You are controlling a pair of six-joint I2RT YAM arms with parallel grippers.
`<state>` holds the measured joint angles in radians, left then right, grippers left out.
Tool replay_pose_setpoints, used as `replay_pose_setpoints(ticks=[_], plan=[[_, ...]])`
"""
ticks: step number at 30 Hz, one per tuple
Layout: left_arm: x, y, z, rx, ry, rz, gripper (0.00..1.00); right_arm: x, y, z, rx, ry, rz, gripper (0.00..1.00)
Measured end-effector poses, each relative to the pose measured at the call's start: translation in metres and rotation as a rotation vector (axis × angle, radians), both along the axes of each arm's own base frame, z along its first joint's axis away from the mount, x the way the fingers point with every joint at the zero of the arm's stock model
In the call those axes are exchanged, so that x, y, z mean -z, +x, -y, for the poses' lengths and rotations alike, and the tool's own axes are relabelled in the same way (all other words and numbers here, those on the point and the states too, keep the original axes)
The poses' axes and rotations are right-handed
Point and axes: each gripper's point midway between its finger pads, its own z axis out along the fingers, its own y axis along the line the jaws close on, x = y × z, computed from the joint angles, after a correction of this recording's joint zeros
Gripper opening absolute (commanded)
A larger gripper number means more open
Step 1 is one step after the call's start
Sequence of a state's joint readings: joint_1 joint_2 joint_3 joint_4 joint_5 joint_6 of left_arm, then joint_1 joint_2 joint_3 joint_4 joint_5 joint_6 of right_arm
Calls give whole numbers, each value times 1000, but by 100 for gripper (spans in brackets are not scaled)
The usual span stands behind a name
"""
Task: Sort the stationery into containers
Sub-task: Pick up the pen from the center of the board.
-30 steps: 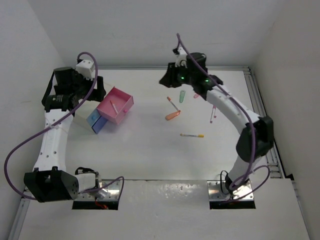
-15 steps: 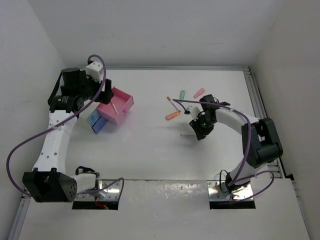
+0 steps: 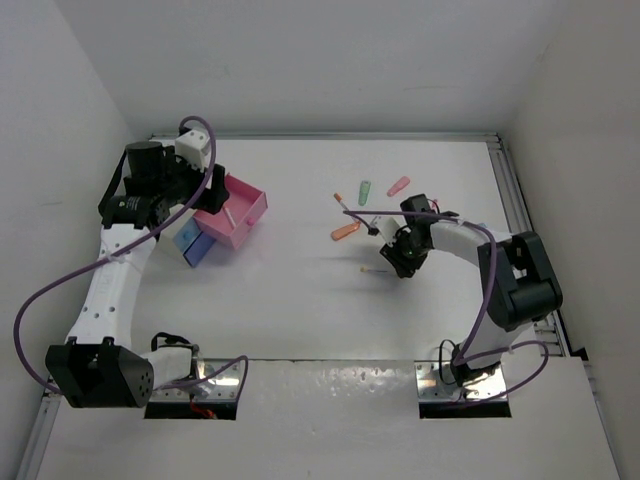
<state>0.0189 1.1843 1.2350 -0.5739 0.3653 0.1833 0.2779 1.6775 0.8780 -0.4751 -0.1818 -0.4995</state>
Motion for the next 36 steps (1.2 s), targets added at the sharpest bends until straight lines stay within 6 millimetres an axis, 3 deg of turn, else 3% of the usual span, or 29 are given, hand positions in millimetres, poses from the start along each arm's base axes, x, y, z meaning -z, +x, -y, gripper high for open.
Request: replay_pose_setpoints(ticks=[6, 8, 9, 12, 16, 20, 29, 32, 36], plan=[[-2, 0, 8, 30, -10, 8, 82, 5, -1, -6, -69, -6, 18, 33], [-2, -2, 15, 58, -19, 8, 81, 5, -1, -9, -92, -7, 26, 22], [-1, -2, 18, 74, -26, 8, 81, 5, -1, -10, -104, -8, 30, 12], [4, -7, 30, 143, -48, 3, 81, 5, -1, -15, -139, -12, 40, 0], [13, -17, 47, 242, -97, -14, 81, -1, -4, -21, -179, -1, 54, 0], [23, -29, 69, 329, -149, -47, 82, -31, -3, -44, -263, 54, 146, 0], [42, -59, 136, 524, -199, -138, 91, -123, -10, -125, -648, 171, 438, 0], [56, -62, 150, 555, -211, -196, 93, -143, -15, -147, -759, 178, 498, 0], [81, -73, 174, 617, -202, -304, 93, -154, -26, -167, -875, 173, 541, 0]])
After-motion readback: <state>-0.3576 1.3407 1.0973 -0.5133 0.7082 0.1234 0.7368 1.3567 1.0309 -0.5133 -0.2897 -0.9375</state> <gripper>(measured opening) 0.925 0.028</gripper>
